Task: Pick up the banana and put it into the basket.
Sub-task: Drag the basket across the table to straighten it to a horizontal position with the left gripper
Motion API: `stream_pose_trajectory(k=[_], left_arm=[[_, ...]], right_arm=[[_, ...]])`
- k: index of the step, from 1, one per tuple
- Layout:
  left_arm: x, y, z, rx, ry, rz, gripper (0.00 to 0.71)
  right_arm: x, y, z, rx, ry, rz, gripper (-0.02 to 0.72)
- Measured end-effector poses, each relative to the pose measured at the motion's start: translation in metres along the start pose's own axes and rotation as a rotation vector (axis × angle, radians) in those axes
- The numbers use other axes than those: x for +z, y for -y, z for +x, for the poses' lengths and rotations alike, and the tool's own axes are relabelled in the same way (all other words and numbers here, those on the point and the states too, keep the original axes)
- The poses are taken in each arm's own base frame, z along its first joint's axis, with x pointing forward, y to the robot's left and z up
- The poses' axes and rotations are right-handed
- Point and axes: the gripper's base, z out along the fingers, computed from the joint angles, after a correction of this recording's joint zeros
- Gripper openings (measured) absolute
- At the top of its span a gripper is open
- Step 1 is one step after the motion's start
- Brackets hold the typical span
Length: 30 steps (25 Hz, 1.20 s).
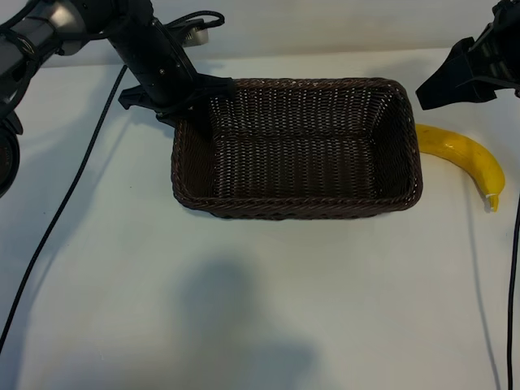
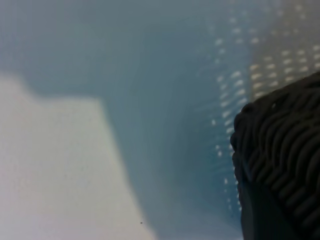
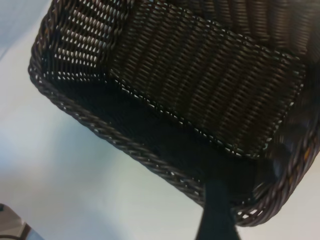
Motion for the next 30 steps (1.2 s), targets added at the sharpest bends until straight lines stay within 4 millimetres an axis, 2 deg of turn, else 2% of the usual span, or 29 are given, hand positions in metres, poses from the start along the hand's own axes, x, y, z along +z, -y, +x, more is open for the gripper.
stream_pose_trajectory(k=[5, 12, 19, 21, 27, 30], left_arm=[[0.002, 0.007, 0.000, -0.001, -0.003, -0.003, 0.187], [0.021, 0.016, 0.001, 0.006, -0.044, -0.001, 0.187], [0.022, 0.016, 0.001, -0.023, -0.045, -0.004, 0.190], [0.022, 0.016, 0.001, -0.024, -0.045, 0.000, 0.233], [0.018, 0.019, 0.001, -0.028, -0.036, 0.021, 0.491], [0.003, 0.021, 0.003, -0.009, -0.004, -0.007, 0.540]], right_arm=[[0.000, 0.000, 0.000, 0.000, 0.001, 0.000, 0.510], [0.000, 0.000, 0.000, 0.002, 0.002, -0.003, 0.510], [0.000, -0.001, -0.001, 0.007, 0.007, -0.011, 0.510], [0.000, -0.001, -0.001, 0.007, 0.008, -0.012, 0.510], [0.000, -0.001, -0.001, 0.007, 0.008, -0.011, 0.510], [0.000, -0.001, -0.001, 0.007, 0.012, -0.009, 0.510]])
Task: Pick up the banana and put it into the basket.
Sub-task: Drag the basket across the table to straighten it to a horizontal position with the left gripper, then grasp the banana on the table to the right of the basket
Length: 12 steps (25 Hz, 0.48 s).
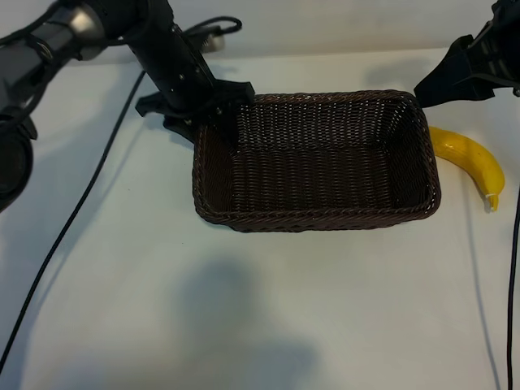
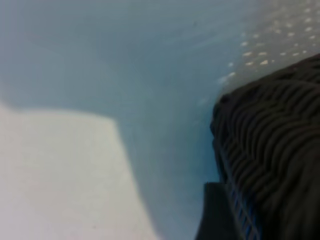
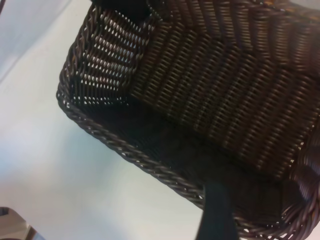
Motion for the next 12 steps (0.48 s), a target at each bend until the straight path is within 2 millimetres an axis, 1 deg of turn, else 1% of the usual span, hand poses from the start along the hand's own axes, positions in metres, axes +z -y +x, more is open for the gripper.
stream_pose_trajectory(k=[2, 6, 8, 12], left_arm=[[-0.017, 0.002, 0.002, 0.015, 0.036, -0.016, 0.542], [-0.059, 0.007, 0.010, 0.037, 0.126, -0.006, 0.536], [-0.078, 0.007, 0.019, 0.054, 0.159, -0.007, 0.532], [-0.100, 0.001, 0.044, 0.075, 0.169, 0.007, 0.522]], right_arm=[[0.000, 0.000, 0.000, 0.000, 0.002, 0.001, 0.510], [0.000, 0.000, 0.000, 0.001, 0.003, 0.000, 0.510], [0.000, 0.000, 0.000, 0.001, 0.003, 0.000, 0.510], [0.000, 0.001, -0.001, 0.001, 0.012, 0.006, 0.510]])
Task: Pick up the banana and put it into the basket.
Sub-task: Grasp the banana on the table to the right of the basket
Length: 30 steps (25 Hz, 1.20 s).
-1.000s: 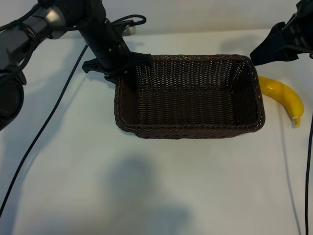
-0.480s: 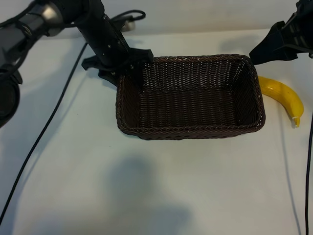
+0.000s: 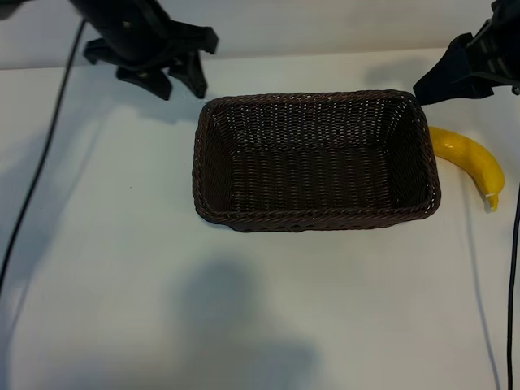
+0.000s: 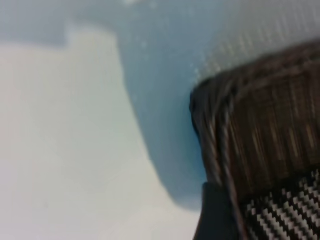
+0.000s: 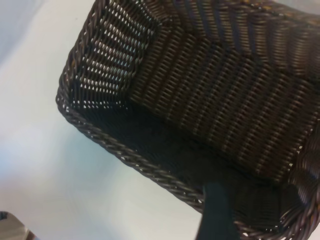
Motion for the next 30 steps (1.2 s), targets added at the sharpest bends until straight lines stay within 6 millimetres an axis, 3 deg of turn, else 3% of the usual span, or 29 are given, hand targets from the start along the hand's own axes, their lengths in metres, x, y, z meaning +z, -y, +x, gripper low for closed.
stream_pose_trajectory(k=[9, 19, 25, 30], left_arm=[[0.003, 0.015, 0.045, 0.091, -0.060, 0.307, 0.515], [0.014, 0.013, 0.072, 0.169, -0.041, 0.331, 0.515], [0.002, 0.018, 0.083, 0.194, 0.015, 0.337, 0.515], [-0.025, 0.027, 0.090, 0.245, 0.093, 0.345, 0.515]], right_arm=[[0.000, 0.001, -0.002, -0.012, 0.021, 0.011, 0.510], [-0.001, 0.012, 0.010, -0.196, -0.126, 0.115, 0.479], [0.004, 0.031, 0.017, -0.184, -0.236, 0.255, 0.478], [0.035, 0.055, 0.021, -0.140, -0.337, 0.274, 0.489]])
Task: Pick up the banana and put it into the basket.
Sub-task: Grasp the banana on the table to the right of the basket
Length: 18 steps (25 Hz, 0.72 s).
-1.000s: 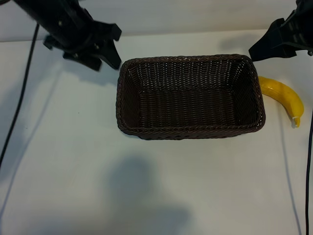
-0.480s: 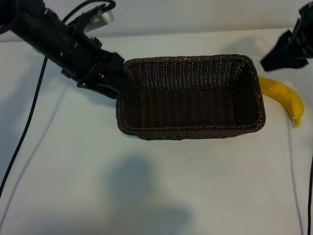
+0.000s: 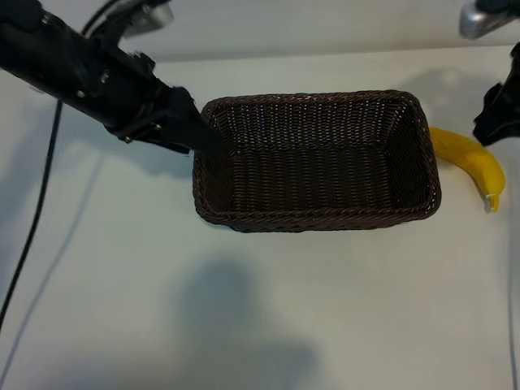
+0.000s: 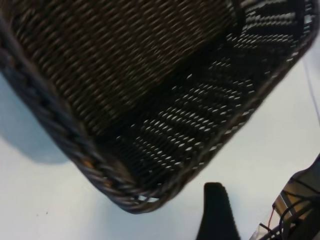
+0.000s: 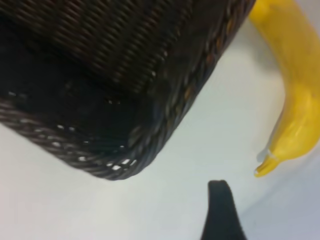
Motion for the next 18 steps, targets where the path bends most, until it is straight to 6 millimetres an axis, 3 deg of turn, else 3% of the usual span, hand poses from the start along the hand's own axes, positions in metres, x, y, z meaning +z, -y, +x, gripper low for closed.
stream_pose_trajectory(k=[7, 18], left_arm=[[-0.034, 0.028, 0.007, 0.074, 0.095, -0.019, 0.515], [-0.038, 0.032, 0.012, 0.041, 0.077, -0.014, 0.515]], right_arm=[[0.060, 0.023, -0.007, 0.023, -0.092, 0.046, 0.503], [0.103, 0.035, -0.014, 0.051, -0.063, 0.057, 0.504]])
